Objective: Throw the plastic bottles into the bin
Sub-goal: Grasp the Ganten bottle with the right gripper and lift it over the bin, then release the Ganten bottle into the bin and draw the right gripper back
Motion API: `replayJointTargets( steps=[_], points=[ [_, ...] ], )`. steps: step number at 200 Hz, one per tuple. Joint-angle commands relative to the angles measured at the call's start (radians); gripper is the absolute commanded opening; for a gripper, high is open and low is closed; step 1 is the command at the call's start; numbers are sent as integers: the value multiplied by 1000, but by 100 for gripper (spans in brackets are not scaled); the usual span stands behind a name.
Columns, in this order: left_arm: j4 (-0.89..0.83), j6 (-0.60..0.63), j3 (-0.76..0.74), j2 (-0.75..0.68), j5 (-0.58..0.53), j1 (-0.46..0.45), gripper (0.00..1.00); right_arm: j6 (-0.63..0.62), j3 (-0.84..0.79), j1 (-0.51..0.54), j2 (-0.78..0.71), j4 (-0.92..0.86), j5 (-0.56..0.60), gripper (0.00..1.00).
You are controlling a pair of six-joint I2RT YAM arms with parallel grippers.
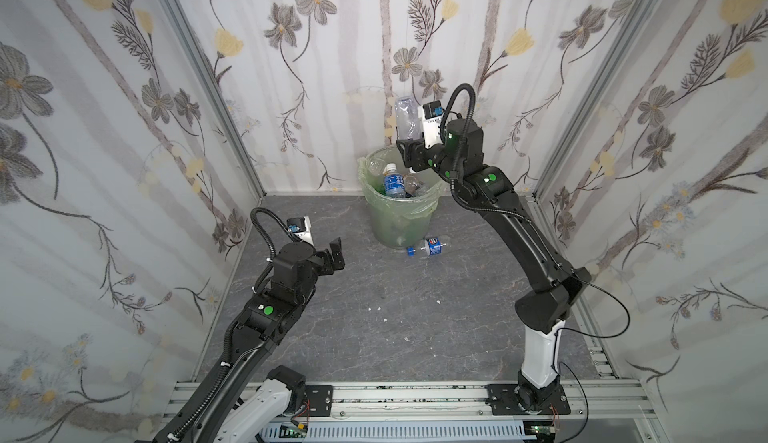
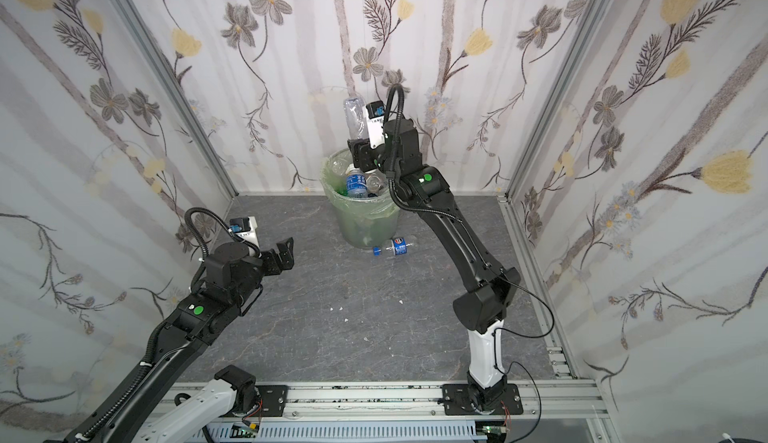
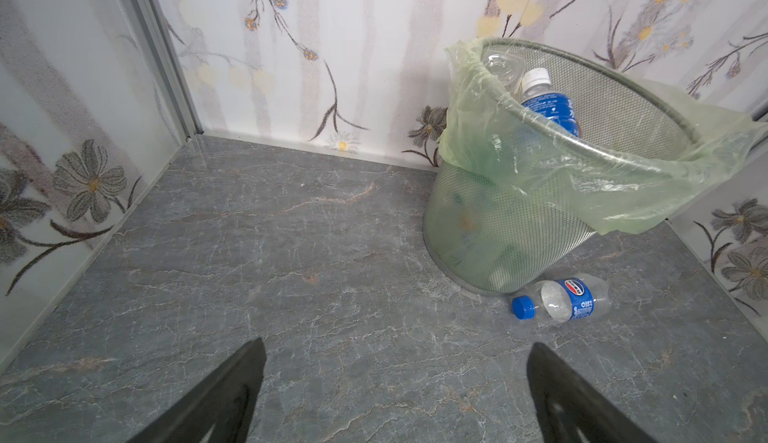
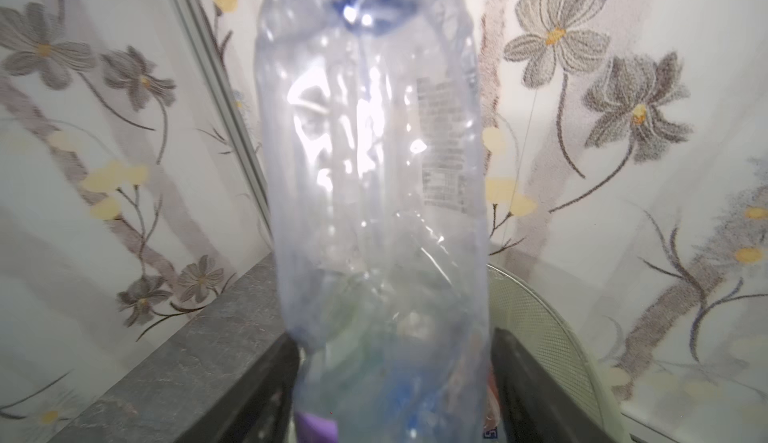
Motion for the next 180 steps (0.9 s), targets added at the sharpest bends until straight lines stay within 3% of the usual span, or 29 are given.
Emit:
replayJointTargets(
  steps=[1, 69, 119, 151, 180],
  points=[
    [36, -1, 10, -10, 15, 1, 100, 26, 0, -7, 0, -138, 78, 89],
    [37, 6, 18, 51, 33, 1, 100, 10, -584, -19, -384, 64, 121, 92],
    [37, 11, 12, 45, 6, 2, 100, 110, -1132, -62, -698, 263, 148, 89],
    [40, 8, 12, 61, 16, 2, 100, 185, -1303, -197, -715, 282, -2, 78],
    [43, -3, 10, 63, 23, 1, 100, 208, -1296, -283, -569, 311, -121, 78]
  ],
)
